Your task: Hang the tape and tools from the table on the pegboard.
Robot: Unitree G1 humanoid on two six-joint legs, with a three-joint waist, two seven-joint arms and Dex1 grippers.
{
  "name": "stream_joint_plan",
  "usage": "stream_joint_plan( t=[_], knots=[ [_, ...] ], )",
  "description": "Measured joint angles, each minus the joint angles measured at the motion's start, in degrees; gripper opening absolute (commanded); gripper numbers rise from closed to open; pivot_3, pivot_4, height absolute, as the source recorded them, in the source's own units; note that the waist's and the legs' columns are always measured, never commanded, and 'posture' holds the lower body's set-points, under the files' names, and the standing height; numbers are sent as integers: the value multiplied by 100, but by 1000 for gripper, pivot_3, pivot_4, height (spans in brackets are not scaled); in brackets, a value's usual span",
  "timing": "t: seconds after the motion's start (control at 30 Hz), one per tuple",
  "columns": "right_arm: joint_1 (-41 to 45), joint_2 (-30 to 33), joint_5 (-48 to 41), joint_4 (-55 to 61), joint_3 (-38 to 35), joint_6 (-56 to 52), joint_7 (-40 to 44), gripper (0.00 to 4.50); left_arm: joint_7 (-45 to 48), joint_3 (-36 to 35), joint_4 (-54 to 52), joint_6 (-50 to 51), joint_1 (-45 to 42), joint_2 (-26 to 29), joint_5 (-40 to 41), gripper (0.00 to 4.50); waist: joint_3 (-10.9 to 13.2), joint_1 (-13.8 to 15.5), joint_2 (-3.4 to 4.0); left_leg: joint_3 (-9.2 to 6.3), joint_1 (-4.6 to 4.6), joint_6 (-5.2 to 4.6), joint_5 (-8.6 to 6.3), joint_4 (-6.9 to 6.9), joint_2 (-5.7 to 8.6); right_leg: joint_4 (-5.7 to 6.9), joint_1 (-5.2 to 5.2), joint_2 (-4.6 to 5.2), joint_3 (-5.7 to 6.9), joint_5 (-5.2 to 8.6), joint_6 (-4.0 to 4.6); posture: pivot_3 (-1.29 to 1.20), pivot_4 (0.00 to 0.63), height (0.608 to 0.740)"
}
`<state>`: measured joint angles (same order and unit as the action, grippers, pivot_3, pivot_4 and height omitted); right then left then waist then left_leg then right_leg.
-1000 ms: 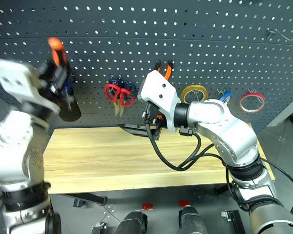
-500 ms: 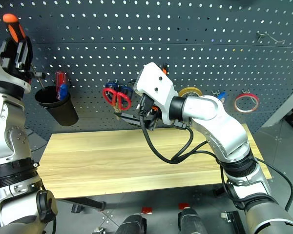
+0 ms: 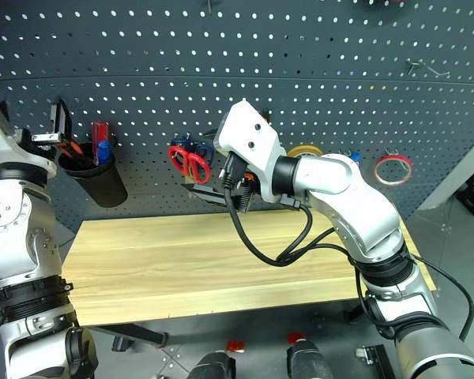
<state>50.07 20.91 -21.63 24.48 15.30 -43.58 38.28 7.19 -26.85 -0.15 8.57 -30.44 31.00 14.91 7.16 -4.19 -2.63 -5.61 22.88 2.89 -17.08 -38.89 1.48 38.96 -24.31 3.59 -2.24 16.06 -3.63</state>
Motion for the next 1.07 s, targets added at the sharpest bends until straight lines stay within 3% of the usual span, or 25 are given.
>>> stream_joint_plan(
  t=[0.2, 0.37, 0.67, 0.77, 0.9, 1.07],
  knots=[
    [-685, 32, 25, -20, -445, 25, -295, 4500, -217, 708, -1149, 1337, -88, -282, 92, 4369, -150, 14, -5, -3, -9, -4, -2, -1, 24, 0, 17, 16, -7, 0, 0, -10, 41, 740],
    [-1597, -244, 342, -11, -619, 368, -1011, 4500, -386, 1263, -1806, 2017, 680, -445, -187, 4369, -265, -52, 32, 5, -22, -4, -2, 12, 20, 1, 18, 6, -13, 0, 1, -4, 31, 740],
    [-3653, -858, 1219, -409, -724, 2028, -2098, 4500, 98, 1442, -2323, 1766, 2435, -999, -79, 4369, -489, -34, 75, 21, -52, -16, -11, 16, 30, -7, 48, 8, -30, 1, 1, 16, 0, 740],
    [-4162, -876, 1414, -1094, -982, 2727, -2293, 4500, 193, 1598, -2308, 1561, 3166, -1214, -129, 4369, -506, 84, 85, 31, -138, -39, -26, 23, 67, -30, 129, 9, -41, 3, 1, 28, 0, 740],
    [-4404, -829, 1566, -1905, -1259, 3467, -2351, 4500, 196, 1543, -2146, 1285, 3629, -1413, -189, 4369, -514, 259, 107, 36, -235, -72, -44, 47, 64, -87, 244, 6, -38, 9, -10, 51, 0, 740],
    [-4459, -835, 1711, -3074, -1622, 4137, -2679, 4500, -46, 1277, -1868, 827, 3923, -1694, -292, 4369, -538, 424, 113, 37, -308, -73, -45, 85, 63, -119, 313, 6, -39, 11, -13, 78, 0, 740]
  ],
)
